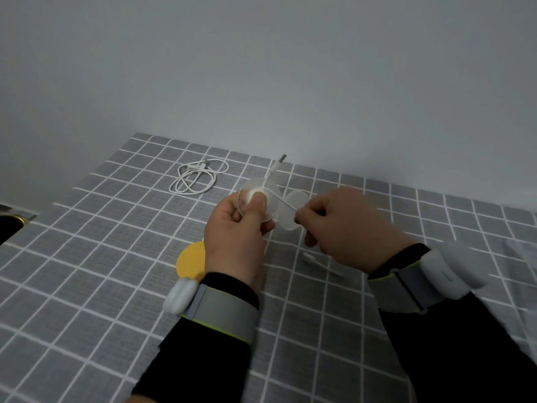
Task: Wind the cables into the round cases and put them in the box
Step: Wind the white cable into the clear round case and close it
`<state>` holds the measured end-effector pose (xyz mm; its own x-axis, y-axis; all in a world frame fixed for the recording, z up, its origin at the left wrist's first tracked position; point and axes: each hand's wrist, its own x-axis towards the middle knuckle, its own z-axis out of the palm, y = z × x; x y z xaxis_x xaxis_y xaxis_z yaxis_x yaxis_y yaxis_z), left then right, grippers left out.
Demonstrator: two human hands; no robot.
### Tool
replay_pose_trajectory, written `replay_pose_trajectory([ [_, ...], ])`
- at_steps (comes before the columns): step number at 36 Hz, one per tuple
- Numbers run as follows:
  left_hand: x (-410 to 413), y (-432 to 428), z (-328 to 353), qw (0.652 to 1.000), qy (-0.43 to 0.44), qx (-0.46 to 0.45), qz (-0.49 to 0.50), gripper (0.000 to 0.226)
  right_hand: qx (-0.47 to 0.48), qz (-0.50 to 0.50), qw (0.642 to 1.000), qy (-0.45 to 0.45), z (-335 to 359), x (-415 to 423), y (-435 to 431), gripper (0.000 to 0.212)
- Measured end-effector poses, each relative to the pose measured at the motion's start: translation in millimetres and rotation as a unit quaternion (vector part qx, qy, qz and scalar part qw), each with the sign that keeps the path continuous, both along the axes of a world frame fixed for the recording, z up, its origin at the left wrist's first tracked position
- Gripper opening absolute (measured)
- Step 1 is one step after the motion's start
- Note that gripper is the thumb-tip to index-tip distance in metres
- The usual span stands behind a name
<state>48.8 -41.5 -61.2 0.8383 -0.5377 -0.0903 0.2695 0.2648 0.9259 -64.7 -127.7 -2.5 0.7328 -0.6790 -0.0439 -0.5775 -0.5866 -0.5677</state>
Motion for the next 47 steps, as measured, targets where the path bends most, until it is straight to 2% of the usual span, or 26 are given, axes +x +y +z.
replay_pose_trajectory([
  [2,-1,0,0,1.000,-0.003,0.001,-0.001,0.006,0.056,-0.011,0.998,-0.027,-4,3,5,0.012],
  [5,-3,-1,1,1.000,0.004,-0.008,-0.001,0.005,0.092,-0.004,0.995,-0.028,-8,8,10,0.011],
  [11,-5,-1,6,0.999,0.034,-0.026,-0.007,0.003,0.018,-0.012,1.000,-0.022,-12,17,20,0.011],
  [17,-5,1,14,0.997,0.070,-0.034,0.010,0.028,-0.003,-0.009,0.999,-0.032,-21,26,35,0.034],
  [20,-4,2,14,0.995,0.092,-0.039,0.015,0.017,0.025,-0.028,0.998,-0.050,-23,28,40,0.050],
  [25,-4,-1,8,0.994,0.094,-0.048,0.010,0.025,0.106,-0.078,0.985,-0.115,-31,31,39,0.059],
  [27,-5,-1,9,0.994,0.095,-0.054,0.007,0.022,0.136,-0.111,0.971,-0.160,-32,30,37,0.055],
  [33,-5,1,11,0.996,0.068,-0.057,-0.017,0.020,0.215,-0.165,0.912,-0.307,-31,26,31,0.020],
  [37,-5,1,12,0.995,0.066,-0.062,-0.042,0.024,0.243,-0.159,0.898,-0.331,-30,25,25,0.016],
  [42,-6,-3,10,0.995,0.056,-0.046,-0.069,0.021,0.197,-0.127,0.924,-0.303,-20,14,5,0.019],
  [47,-5,-4,7,0.995,0.050,-0.032,-0.082,0.049,0.089,-0.080,0.964,-0.235,-5,-3,-12,0.018],
])
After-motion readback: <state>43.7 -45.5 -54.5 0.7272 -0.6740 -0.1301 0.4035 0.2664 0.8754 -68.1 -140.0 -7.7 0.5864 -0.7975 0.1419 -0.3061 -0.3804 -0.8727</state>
